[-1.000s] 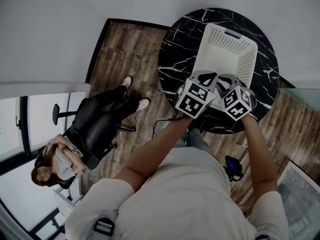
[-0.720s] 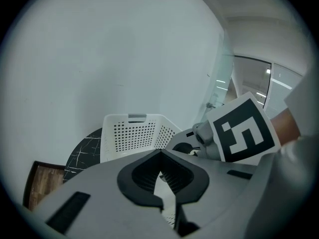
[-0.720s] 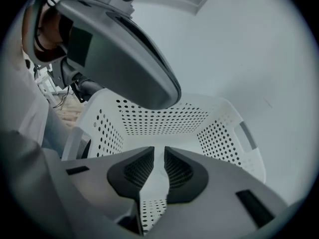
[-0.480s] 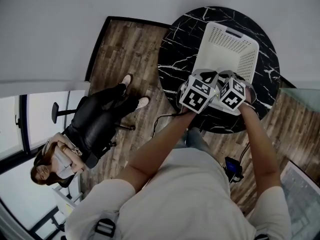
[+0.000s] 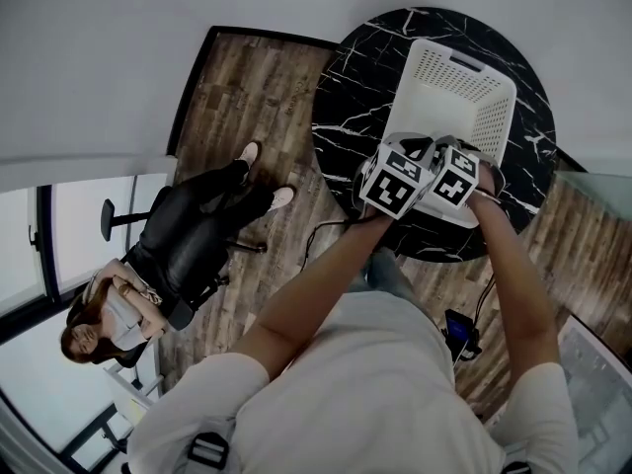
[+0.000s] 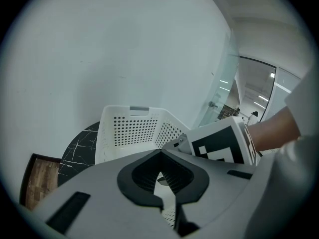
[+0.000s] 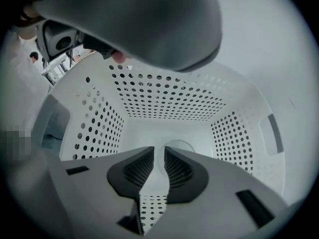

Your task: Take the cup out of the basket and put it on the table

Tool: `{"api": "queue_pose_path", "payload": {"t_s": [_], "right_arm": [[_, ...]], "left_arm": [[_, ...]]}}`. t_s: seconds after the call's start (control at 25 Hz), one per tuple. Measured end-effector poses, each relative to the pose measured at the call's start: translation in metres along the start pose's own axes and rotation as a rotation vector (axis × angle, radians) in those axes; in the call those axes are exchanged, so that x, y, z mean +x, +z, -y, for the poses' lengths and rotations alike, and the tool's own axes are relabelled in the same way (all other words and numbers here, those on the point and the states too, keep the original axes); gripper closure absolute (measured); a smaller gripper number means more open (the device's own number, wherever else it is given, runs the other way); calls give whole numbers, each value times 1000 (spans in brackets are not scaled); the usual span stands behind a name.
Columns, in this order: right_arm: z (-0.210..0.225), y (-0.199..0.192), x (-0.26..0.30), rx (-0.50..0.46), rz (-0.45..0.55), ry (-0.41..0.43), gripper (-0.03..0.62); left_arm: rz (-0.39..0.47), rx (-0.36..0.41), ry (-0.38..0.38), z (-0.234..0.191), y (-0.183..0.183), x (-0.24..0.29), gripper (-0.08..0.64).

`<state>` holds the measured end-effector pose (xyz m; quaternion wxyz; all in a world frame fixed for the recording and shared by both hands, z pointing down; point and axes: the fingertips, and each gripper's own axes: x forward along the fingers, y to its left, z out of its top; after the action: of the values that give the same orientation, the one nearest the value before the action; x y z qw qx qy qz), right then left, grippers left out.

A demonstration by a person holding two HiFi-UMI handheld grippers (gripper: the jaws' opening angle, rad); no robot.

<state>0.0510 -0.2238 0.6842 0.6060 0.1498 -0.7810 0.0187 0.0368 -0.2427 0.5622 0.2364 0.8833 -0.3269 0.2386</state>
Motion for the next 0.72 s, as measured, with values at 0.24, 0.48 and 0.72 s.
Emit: {"api": "queue_pose_path", "payload": {"t_s": [0.24,0.48,0.72], "right_arm": [[-1,-2,9,-16,-8,0,545],[3,-1,10,-18,3,0,563],[3,-1,10,-8,10,7,568]], "left_arm": [[0,-17,-11,-1,-2,2,555],[-1,-17,-13,0,-1,0,555],[2,-15,-18,1,-3,0,555]]}}
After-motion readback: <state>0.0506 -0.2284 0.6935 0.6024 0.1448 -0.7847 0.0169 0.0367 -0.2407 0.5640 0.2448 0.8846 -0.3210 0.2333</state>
